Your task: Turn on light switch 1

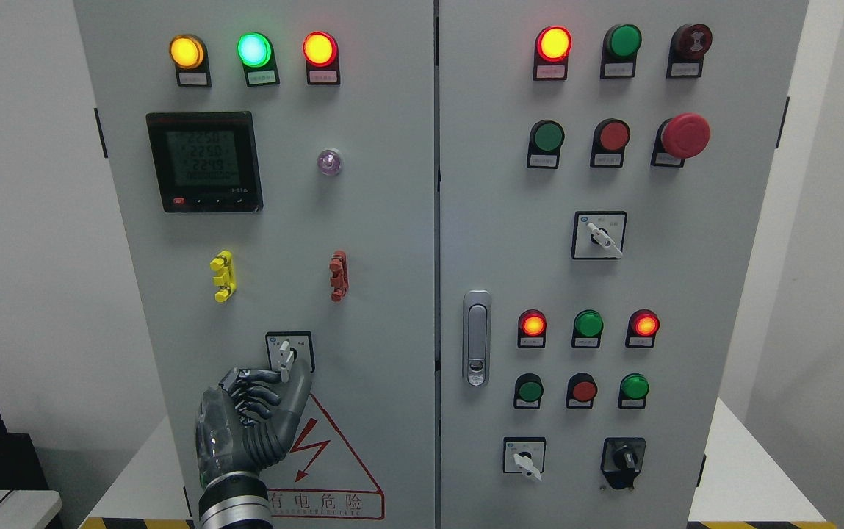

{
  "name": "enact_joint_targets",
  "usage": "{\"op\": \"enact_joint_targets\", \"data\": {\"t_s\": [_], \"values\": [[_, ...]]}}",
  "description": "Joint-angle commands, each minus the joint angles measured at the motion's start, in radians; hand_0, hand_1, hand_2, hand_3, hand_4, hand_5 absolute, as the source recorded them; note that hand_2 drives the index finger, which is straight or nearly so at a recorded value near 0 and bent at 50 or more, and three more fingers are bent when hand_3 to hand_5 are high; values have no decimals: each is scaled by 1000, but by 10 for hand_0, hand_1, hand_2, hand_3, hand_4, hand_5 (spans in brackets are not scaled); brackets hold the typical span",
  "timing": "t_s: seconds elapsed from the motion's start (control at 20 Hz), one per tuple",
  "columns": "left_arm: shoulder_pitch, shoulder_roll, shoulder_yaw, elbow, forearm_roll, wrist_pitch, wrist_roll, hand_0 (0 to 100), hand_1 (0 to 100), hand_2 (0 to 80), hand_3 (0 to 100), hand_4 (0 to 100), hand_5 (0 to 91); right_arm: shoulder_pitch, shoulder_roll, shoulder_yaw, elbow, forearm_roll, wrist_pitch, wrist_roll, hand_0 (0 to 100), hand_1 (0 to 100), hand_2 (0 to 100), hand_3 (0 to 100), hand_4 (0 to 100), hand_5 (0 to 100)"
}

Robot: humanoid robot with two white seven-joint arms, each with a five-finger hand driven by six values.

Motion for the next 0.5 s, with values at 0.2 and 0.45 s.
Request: {"op": "enact_joint_targets", "data": {"t_s": [0.2,0.45], "values": [[-20,-2,0,5,7,10,0,100,526,560,814,837,802,0,0,20,0,-26,0,1,120,389,0,0,0,0],[-20,-2,2,5,8,11,0,110,524,564,819,840,803,0,0,20,0,-26,0,1,120,389,0,0,0,0]]}}
